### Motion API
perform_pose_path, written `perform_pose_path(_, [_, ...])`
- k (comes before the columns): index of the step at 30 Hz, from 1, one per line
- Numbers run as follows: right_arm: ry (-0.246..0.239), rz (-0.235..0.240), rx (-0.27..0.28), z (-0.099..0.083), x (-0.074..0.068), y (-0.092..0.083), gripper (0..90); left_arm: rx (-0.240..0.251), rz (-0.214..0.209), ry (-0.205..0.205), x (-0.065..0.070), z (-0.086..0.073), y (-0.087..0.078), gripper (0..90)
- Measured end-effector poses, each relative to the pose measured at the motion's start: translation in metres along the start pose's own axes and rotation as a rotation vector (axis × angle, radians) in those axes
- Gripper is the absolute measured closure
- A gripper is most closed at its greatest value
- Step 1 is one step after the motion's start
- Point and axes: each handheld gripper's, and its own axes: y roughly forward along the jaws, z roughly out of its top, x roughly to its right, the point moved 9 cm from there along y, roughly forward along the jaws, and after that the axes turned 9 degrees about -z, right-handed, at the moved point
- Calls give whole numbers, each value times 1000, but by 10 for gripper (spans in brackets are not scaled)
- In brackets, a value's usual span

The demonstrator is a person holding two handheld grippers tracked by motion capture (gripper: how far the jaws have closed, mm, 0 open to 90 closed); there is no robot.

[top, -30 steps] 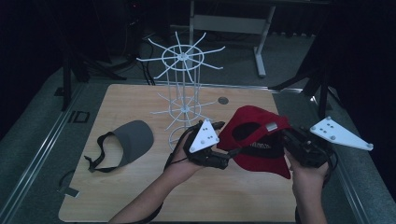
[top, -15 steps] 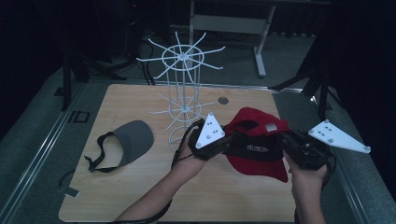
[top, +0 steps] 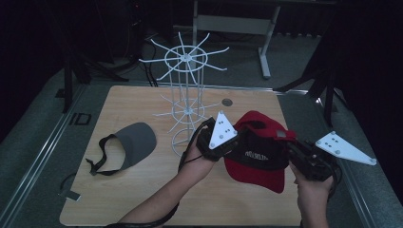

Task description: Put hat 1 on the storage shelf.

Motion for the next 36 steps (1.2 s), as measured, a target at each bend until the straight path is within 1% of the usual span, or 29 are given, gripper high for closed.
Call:
perform_pose_path(1, [2, 1, 0, -1, 0, 0, 839, 9, -1, -12, 0, 1, 0, 860])
perform_pose_path(3, [5, 2, -6, -4, 1, -1, 831, 9, -21, -22, 0, 3, 0, 860])
perform_pose_path(4, [12, 9, -15, -9, 2, -2, 822, 12, -21, -23, 0, 4, 0, 861])
perform_pose_path(6, [17, 8, -17, -12, 3, -3, 821, 6, -16, -4, 2, 7, 0, 861])
perform_pose_path(8, [27, 13, -31, -22, 4, -5, 801, 9, -16, 10, 5, 13, 0, 861])
perform_pose_path(9, [27, 13, -31, -22, 4, -5, 801, 9, -16, 10, 5, 13, 0, 861])
perform_pose_path(10, [32, 12, -33, -25, 4, -6, 781, 10, -14, 12, 5, 15, 0, 861])
perform_pose_path(11, [32, 21, -37, -27, 3, -6, 742, 7, -17, 18, 6, 17, 1, 862])
perform_pose_path(12, [34, 30, -42, -30, 2, -6, 701, 11, -11, 23, 6, 19, 1, 862])
perform_pose_path(14, [15, 41, -53, -34, 0, -8, 655, 15, -18, 29, 7, 23, 1, 862])
perform_pose_path(16, [7, 63, -69, -37, -3, -10, 615, 13, -17, 33, 6, 25, 0, 862])
perform_pose_path(17, [-5, 74, -95, -41, -6, -12, 571, 16, -15, 31, 6, 26, 0, 862])
perform_pose_path(19, [-3, 94, -103, -43, -8, -15, 538, 14, -13, 30, 6, 26, 1, 862])
perform_pose_path(21, [-9, 103, -103, -44, -9, -16, 521, 23, -17, 30, 7, 27, 0, 862])
perform_pose_path(22, [-19, 108, -108, -45, -10, -18, 502, 19, -13, 42, 6, 26, 0, 862])
perform_pose_path(23, [-34, 144, -111, -46, -15, -24, 465, 19, -14, 40, 6, 26, 0, 861])
perform_pose_path(24, [-34, 144, -111, -46, -15, -24, 465, 20, -11, 34, 6, 26, -1, 861])
perform_pose_path(25, [-45, 155, -111, -46, -17, -27, 453, 14, 3, 42, 4, 25, -1, 861])
perform_pose_path(26, [-60, 171, -113, -45, -19, -31, 438, 18, -7, 35, 4, 25, -1, 861])
perform_pose_path(27, [-73, 184, -102, -42, -21, -37, 432, 18, -14, 34, 4, 24, -1, 861])
perform_pose_path(28, [-73, 184, -102, -42, -21, -37, 432, 23, -26, 34, 4, 23, -2, 861])
perform_pose_path(29, [-70, 200, -93, -39, -22, -40, 429, 33, -53, 42, 7, 22, -3, 860])
perform_pose_path(30, [-62, 205, -73, -34, -20, -44, 429, 42, -68, 47, 8, 21, -3, 860])
perform_pose_path(31, [-62, 205, -73, -34, -20, -44, 429, 31, -55, 51, 7, 19, -4, 860])
perform_pose_path(32, [-53, 221, -63, -31, -19, -46, 434, 33, -65, 49, 7, 18, -5, 860])
perform_pose_path(33, [-46, 227, -54, -29, -18, -48, 440, 36, -72, 48, 7, 17, -6, 860])
perform_pose_path(34, [-37, 238, -46, -27, -17, -49, 451, 23, -59, 52, 4, 15, -7, 859])
perform_pose_path(35, [-22, 261, -37, -24, -17, -52, 454, 16, -66, 51, 3, 13, -8, 859])
perform_pose_path(36, [-21, 255, -27, -21, -15, -53, 456, 24, -82, 40, 2, 11, -8, 859])
